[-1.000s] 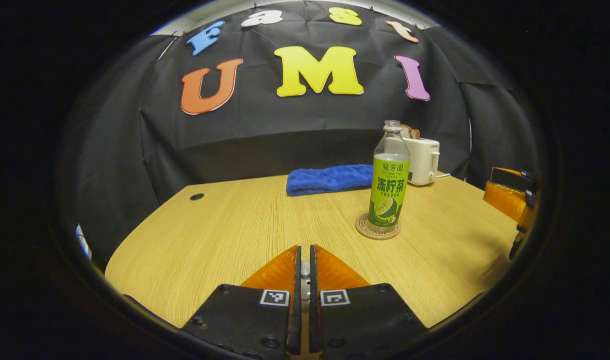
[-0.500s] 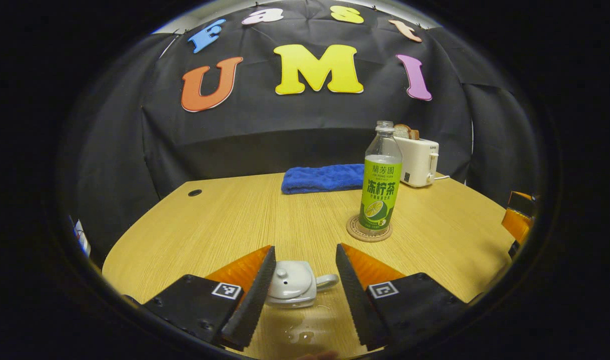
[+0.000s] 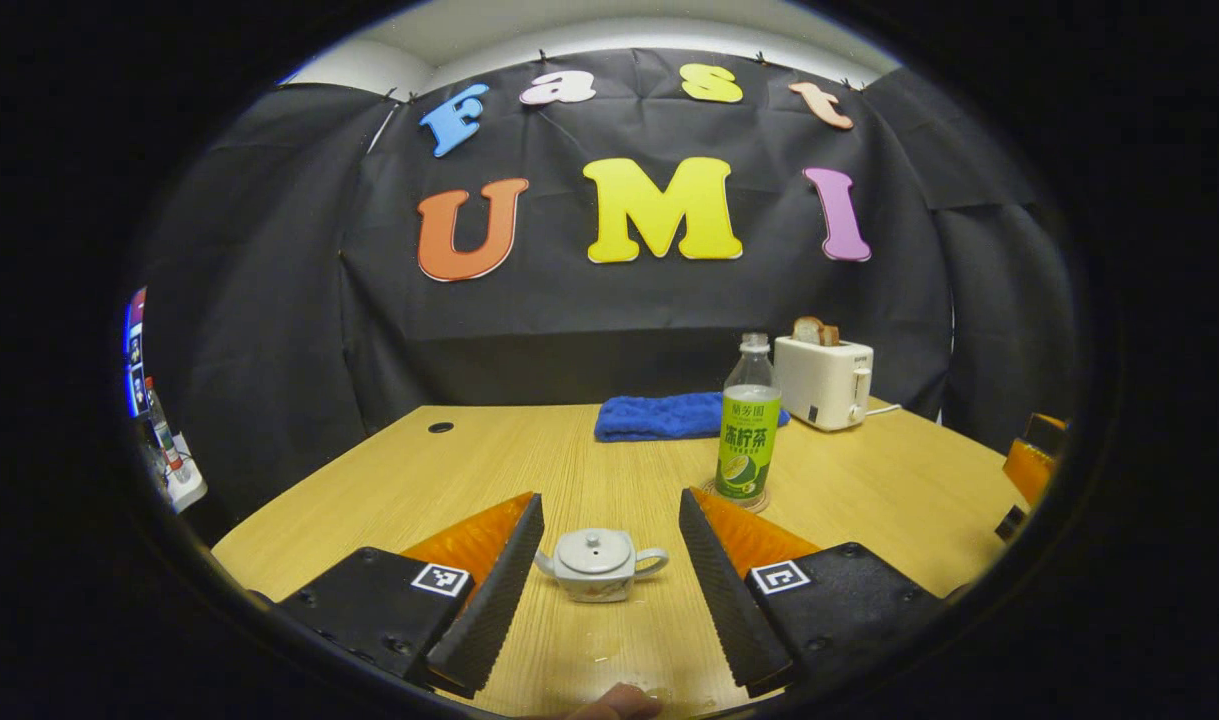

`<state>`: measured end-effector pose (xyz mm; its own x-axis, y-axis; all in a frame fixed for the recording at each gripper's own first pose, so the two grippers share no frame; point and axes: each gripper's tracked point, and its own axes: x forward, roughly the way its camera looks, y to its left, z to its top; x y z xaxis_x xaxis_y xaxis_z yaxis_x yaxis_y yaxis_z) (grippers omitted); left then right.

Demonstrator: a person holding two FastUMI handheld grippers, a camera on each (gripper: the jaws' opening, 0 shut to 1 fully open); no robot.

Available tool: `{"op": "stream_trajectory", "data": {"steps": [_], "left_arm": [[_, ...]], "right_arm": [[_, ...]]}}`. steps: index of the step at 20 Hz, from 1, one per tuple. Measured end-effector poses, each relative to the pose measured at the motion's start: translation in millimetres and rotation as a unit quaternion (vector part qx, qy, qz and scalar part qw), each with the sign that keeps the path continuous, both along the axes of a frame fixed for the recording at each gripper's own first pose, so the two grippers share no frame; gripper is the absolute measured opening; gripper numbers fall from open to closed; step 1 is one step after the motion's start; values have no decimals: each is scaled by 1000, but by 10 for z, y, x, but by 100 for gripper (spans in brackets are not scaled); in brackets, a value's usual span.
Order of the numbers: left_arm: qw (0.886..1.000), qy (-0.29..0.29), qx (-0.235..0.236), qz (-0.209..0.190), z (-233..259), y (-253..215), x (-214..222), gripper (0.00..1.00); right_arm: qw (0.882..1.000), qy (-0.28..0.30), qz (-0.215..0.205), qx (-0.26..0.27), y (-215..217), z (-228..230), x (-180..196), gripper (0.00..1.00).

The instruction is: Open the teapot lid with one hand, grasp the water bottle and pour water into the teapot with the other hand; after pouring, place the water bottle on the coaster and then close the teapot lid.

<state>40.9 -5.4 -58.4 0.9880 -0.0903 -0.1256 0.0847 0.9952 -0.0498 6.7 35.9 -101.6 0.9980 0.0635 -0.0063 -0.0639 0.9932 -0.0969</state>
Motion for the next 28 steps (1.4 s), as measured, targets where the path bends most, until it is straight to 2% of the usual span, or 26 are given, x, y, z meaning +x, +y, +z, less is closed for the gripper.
{"op": "stream_trajectory", "data": {"steps": [1,2,5,8,11,14,18,20,22,25,28], "left_arm": [[1000,-8,-5,-9,46,-53,-112,87],[1000,-20,-6,-12,101,-63,-211,87],[999,-39,-9,-4,230,-39,-385,87],[999,-36,-17,5,199,-71,-548,86],[998,-44,3,41,277,19,-666,87],[996,-65,20,60,528,-10,-740,87],[993,-101,23,60,778,-88,-860,86],[991,-116,41,59,821,-106,-899,86],[990,-119,51,48,798,-127,-944,86],[992,-117,34,40,749,-71,-1000,86],[994,-101,19,35,606,-14,-954,86]], "right_arm": [[1000,1,-9,-1,-51,-24,-44,96],[1000,-2,-9,1,-86,-78,-108,94],[1000,31,6,-1,-27,-378,-192,98],[1000,16,14,-8,44,-150,-206,95],[999,-5,16,-46,102,100,-202,96],[998,-14,22,-52,162,233,-140,96],[999,-27,42,-22,194,230,-162,95],[999,-25,35,7,139,200,-151,95],[999,-14,33,10,185,89,-175,95],[1000,-6,26,-1,230,-23,-202,97],[999,7,37,15,377,-165,-178,95]]}}
